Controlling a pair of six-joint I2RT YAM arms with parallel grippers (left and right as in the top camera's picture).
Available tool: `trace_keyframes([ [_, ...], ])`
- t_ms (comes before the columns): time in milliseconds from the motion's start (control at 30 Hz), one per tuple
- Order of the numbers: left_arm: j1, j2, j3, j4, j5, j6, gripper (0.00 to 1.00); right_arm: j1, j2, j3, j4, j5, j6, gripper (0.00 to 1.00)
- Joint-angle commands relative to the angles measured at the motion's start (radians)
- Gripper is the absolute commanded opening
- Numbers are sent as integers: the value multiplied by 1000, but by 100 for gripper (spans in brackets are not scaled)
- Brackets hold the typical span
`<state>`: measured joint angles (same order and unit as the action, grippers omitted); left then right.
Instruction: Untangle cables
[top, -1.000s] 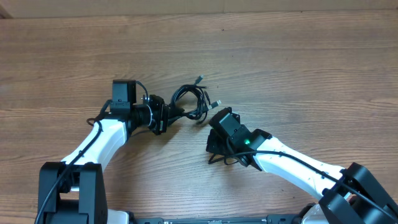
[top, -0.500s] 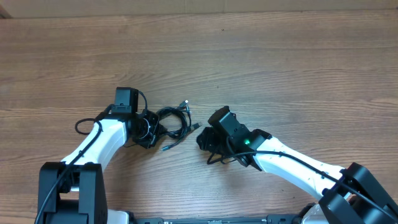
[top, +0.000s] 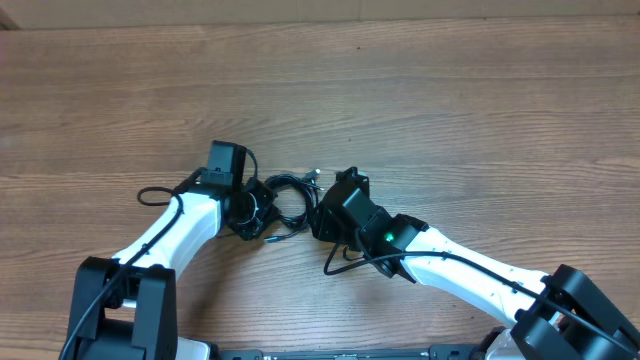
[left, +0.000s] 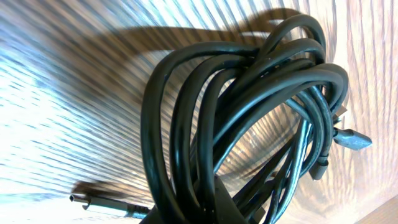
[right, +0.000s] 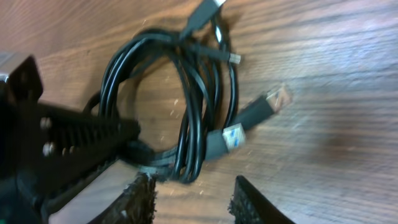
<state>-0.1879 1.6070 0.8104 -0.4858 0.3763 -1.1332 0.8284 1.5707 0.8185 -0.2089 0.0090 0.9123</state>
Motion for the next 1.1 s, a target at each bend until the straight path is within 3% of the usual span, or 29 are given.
trace_keyframes([
  [0, -9, 1, 10, 9, -14, 71, 5, 3, 10, 0, 14, 87, -4, 37],
  [1067, -69, 1, 10, 80, 88, 177, 4, 3, 102, 0, 88, 43, -26, 24],
])
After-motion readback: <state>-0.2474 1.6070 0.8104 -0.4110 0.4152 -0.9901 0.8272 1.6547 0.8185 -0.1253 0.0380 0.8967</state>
